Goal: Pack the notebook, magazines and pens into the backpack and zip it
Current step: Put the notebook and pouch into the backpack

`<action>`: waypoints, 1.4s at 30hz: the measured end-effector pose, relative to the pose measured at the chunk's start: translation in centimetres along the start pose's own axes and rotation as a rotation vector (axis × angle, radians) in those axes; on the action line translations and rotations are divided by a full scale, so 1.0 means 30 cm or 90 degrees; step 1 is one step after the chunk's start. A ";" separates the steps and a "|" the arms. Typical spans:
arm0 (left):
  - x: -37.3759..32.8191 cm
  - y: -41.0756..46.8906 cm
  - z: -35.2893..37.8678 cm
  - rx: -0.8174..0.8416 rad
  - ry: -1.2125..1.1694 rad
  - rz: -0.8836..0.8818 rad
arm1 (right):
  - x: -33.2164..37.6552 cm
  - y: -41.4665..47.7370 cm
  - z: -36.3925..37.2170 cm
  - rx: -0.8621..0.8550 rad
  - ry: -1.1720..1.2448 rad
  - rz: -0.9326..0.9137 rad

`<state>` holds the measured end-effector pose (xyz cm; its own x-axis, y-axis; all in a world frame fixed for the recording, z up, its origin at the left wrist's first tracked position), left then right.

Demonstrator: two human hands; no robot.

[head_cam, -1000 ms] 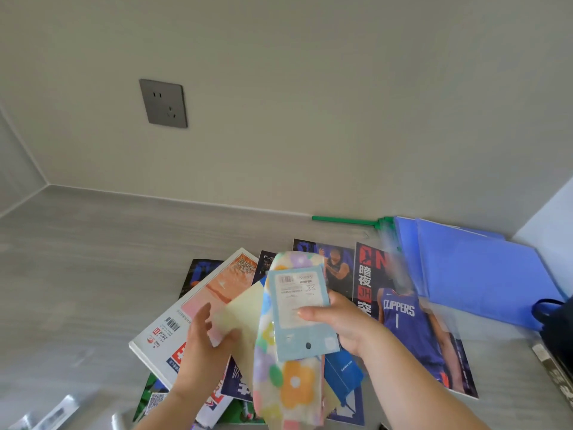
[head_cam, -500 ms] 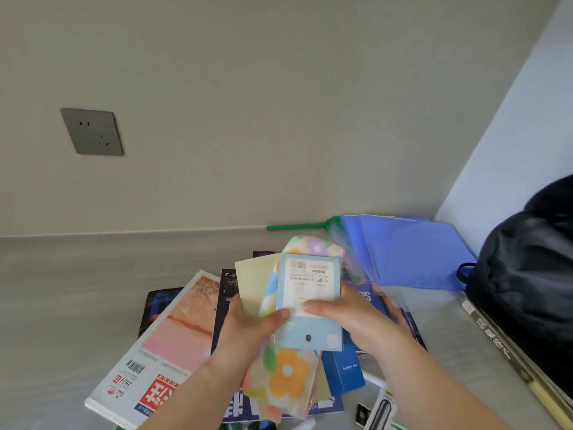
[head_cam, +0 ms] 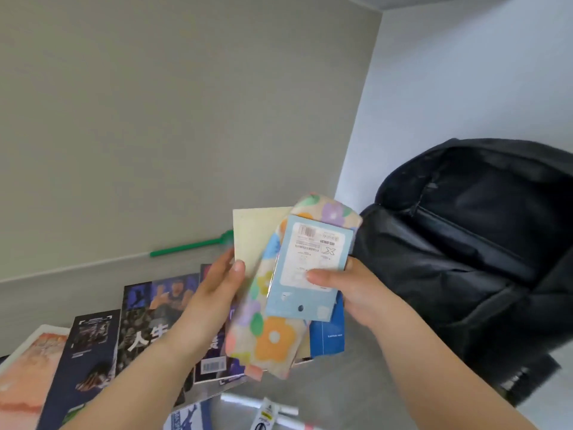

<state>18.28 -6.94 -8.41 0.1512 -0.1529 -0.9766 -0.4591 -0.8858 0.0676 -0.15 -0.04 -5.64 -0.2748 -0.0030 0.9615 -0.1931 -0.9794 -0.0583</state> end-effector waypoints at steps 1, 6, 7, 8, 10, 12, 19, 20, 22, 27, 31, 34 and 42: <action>-0.018 0.030 0.056 -0.013 -0.010 -0.005 | 0.057 -0.017 -0.063 -0.007 0.003 -0.033; -0.103 0.170 0.380 -0.036 0.120 0.103 | 0.346 -0.117 -0.372 -0.177 -0.046 -0.261; -0.120 0.189 0.449 -0.003 0.169 0.139 | 0.391 -0.131 -0.423 -0.230 -0.071 -0.299; -0.136 0.207 0.515 0.031 0.222 0.187 | 0.429 -0.141 -0.466 -0.283 -0.103 -0.331; -0.164 0.245 0.634 0.074 0.347 0.302 | 0.485 -0.152 -0.539 -0.348 -0.192 -0.384; -0.199 0.291 0.727 0.081 0.483 0.422 | 0.515 -0.157 -0.594 -0.369 -0.298 -0.412; -0.239 0.494 0.906 0.189 0.798 0.518 | 0.486 -0.122 -0.726 -0.462 -0.795 -0.203; -0.231 0.511 0.920 0.226 0.825 0.516 | 0.477 -0.109 -0.741 -0.463 -0.825 -0.145; -0.215 0.532 0.941 0.288 0.874 0.516 | 0.453 -0.075 -0.767 -0.434 -0.877 -0.039; -0.226 0.526 0.933 0.216 0.845 0.626 | 0.395 0.049 -0.808 -0.321 -0.980 0.190; -0.238 0.503 0.869 0.067 0.762 0.799 | 0.304 0.123 -0.824 -0.144 -0.984 0.272; -0.226 0.494 0.842 0.066 0.760 0.805 | 0.238 0.146 -0.834 -0.080 -0.905 0.333; -0.212 0.477 0.842 0.072 0.742 0.748 | 0.251 0.142 -0.853 -0.115 -0.777 0.246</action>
<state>-11.37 -7.57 -6.40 0.2058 -0.9421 0.2646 -0.8384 -0.0303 0.5442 -27.16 0.93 -5.54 0.6734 -0.5524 0.4913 -0.4438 -0.8336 -0.3289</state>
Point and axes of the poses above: each hand's wrist, its own y-axis towards the middle knuckle, its own z-axis out of the palm, x = y × z, the point moved 1 cm from there along y, towards the middle knuckle, and after that the axes turned 14 degrees about y, right-handed, at the moved point
